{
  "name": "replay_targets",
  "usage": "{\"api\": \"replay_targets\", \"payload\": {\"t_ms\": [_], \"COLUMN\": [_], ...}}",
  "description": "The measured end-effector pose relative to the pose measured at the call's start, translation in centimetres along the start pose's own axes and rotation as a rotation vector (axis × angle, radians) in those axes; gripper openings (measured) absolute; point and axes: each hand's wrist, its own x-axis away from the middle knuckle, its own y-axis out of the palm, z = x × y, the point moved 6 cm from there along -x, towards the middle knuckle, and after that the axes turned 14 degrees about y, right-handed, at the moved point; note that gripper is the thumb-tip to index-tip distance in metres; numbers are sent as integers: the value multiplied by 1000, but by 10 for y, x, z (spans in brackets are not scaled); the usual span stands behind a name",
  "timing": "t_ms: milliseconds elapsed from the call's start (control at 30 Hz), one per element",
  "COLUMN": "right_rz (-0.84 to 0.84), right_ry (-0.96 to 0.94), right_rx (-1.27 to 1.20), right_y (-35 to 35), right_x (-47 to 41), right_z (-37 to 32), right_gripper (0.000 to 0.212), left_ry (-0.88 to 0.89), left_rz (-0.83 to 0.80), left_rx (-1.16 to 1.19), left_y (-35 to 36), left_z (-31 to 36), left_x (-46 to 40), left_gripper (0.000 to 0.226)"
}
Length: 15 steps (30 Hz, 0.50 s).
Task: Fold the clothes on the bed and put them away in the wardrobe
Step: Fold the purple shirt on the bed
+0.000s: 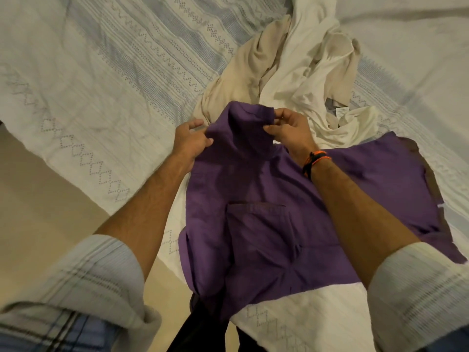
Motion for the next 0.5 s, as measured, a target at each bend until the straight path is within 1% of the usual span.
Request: {"api": "replay_targets", "payload": {"t_ms": [133, 267, 333, 400, 500], "right_rz": [-38, -75, -85, -103, -119], "right_ry": [-53, -86, -62, -42, -16], "right_rx": [50, 183, 270, 388, 584], "right_y": [0, -1, -2, -2, -4], "right_x": [42, 90, 108, 127, 150], "right_z": [17, 55, 86, 123, 173], "right_gripper": [41, 33, 39, 45, 42], "left_ry": [42, 68, 76, 100, 147], "left_rz": [8, -24, -32, -33, -7], "left_rx": [-68, -142, -230, -369, -525], "left_y": [-9, -16, -22, -29, -36], "left_z": [-1, -30, -55, -82, -109], "left_x": [38, 84, 106, 131, 168], "left_gripper": [55, 54, 51, 44, 35]}}
